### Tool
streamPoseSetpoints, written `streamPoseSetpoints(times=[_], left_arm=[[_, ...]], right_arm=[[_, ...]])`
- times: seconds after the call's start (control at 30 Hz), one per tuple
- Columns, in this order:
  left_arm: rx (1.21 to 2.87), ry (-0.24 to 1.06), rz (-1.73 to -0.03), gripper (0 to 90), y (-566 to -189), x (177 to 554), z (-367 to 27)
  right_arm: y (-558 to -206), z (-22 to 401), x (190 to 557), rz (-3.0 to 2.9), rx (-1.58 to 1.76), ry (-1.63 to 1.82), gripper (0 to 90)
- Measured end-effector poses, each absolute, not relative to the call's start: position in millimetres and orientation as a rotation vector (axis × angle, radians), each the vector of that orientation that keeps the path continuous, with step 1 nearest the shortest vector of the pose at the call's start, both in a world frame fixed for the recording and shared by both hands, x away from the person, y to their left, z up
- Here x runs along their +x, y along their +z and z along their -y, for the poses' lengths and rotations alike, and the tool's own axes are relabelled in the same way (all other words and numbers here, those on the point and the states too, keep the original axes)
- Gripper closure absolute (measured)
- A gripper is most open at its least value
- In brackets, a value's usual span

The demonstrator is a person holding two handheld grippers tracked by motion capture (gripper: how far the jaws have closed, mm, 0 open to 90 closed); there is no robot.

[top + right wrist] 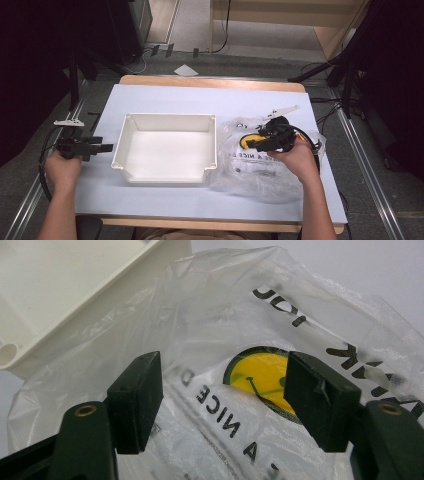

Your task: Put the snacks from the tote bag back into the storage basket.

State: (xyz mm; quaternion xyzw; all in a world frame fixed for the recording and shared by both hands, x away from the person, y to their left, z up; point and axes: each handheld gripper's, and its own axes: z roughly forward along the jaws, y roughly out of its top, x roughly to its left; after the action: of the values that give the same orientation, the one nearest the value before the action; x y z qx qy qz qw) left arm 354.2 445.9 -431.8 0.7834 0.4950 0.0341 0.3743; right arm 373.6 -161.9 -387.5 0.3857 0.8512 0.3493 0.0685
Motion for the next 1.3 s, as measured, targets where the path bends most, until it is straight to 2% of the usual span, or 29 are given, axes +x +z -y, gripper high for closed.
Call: streamPoseSetpoints(times=[0.23,0.33,0.73,1.3], left_arm=[[1.983,0.101,-1.276,21.8,-430.8,354.0,-448.4],[1.987,0.103,-1.281,21.4,-431.4,354.5,-448.3],[1.980,0.108,-1.284,20.4,-429.9,354.1,-451.8],[1.988,0.104,-1.274,20.4,-430.1,353.9,-451.1]], right_arm=[[-389.7,163.6,374.0,-2.563,1.184,1.023,31.7],[-390.9,164.5,374.4,-2.545,1.177,1.040,26.3],[-394.8,165.5,374.0,-2.554,1.167,1.048,21.8],[-394.4,168.0,374.9,-2.577,1.211,1.015,21.8]])
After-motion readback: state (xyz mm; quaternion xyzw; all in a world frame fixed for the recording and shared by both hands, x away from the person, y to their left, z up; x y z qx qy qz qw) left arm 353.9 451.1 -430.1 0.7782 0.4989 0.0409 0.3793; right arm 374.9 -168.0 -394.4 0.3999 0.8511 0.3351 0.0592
